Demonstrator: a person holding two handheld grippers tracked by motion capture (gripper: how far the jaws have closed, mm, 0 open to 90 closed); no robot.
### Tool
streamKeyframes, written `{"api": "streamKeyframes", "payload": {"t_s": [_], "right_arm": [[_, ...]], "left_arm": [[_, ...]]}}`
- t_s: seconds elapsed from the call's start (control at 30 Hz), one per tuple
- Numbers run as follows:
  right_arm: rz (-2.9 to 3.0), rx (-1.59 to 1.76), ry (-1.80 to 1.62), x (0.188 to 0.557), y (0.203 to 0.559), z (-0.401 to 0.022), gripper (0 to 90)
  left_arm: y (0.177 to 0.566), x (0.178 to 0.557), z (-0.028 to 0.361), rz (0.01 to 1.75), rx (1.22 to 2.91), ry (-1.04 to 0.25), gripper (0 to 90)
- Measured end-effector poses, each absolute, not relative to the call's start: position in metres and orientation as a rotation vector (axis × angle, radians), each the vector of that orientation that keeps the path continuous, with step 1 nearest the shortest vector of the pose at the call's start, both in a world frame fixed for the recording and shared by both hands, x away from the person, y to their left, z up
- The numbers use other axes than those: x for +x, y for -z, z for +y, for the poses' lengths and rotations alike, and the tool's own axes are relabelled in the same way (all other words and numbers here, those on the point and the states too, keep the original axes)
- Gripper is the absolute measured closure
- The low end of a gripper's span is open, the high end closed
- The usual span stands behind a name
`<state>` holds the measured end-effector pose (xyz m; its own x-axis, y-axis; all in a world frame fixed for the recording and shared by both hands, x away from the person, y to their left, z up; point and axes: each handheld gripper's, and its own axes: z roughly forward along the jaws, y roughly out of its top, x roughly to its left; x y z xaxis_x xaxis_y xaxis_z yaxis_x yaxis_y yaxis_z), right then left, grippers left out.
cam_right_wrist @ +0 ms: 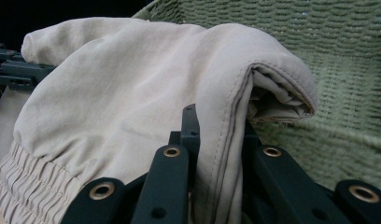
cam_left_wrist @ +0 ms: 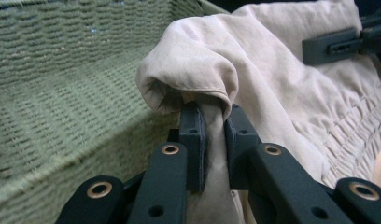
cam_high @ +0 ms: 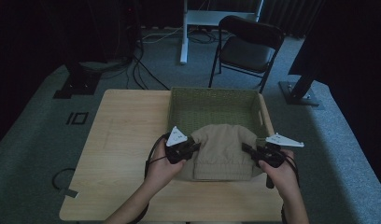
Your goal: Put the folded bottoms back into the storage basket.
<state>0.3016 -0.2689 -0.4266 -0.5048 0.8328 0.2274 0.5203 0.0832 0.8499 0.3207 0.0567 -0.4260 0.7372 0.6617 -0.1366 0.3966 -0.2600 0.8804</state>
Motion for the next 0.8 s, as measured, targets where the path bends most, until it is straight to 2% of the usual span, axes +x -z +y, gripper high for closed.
{"api": "streamKeyframes", "payload": {"t_s": [0.53,0.8], "right_arm": [[2.001,1.331,-1.398,0.326,0.407,-0.268,80.6],[1.987,1.332,-1.4,0.338,0.397,-0.267,80.6]], "left_arm": [[0.403,0.343,0.057,0.794,1.877,-0.391,81.7],[0.396,0.359,0.057,0.801,1.865,-0.38,81.7]]}}
